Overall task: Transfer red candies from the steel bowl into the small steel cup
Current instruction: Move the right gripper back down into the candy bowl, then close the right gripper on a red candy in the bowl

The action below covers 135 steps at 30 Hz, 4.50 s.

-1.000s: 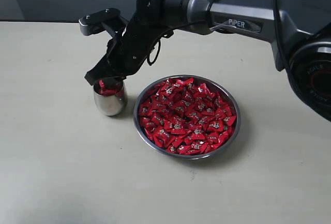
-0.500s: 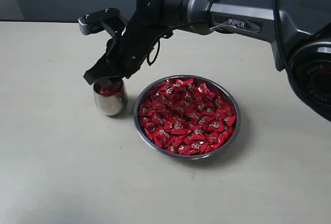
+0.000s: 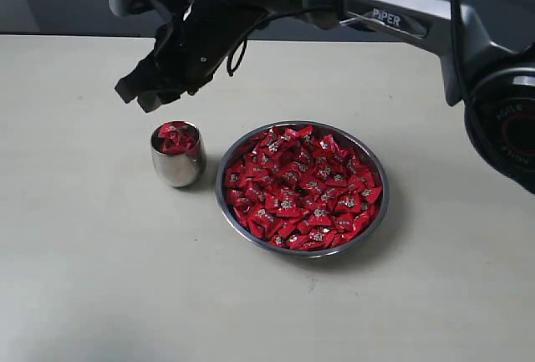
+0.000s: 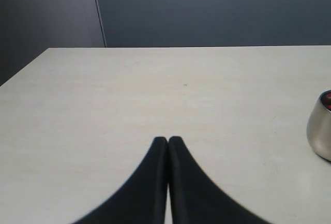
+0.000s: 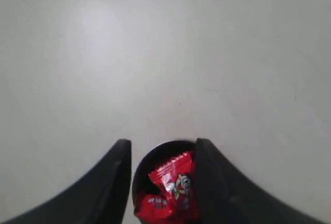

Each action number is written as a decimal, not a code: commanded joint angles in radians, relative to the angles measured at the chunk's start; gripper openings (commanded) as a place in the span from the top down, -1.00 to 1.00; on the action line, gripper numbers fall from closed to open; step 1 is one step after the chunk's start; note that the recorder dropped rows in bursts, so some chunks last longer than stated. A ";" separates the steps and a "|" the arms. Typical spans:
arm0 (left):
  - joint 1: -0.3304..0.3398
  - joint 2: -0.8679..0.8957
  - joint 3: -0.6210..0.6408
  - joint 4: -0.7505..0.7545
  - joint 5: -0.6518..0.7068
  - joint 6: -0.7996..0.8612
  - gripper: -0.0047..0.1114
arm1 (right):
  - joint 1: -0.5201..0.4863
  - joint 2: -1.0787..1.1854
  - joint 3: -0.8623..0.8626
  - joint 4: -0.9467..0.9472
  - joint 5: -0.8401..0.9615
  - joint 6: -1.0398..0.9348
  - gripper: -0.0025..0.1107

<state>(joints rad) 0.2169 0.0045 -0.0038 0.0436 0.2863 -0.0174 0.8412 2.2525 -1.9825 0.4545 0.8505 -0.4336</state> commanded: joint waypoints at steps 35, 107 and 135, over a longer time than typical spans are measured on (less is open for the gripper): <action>0.001 -0.004 0.004 0.001 -0.002 -0.003 0.91 | -0.294 -0.510 0.809 -0.296 -0.422 0.325 0.96; 0.001 -0.004 0.004 0.001 -0.002 -0.003 0.91 | -0.129 -0.252 0.660 -0.137 0.012 0.554 0.47; 0.001 -0.004 0.004 0.001 -0.002 -0.003 0.91 | -0.129 -0.247 0.660 -0.105 -0.024 0.515 0.10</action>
<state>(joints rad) 0.2169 0.0045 -0.0038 0.0436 0.2863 -0.0174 0.7115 2.0025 -1.3163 0.3452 0.8394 0.0870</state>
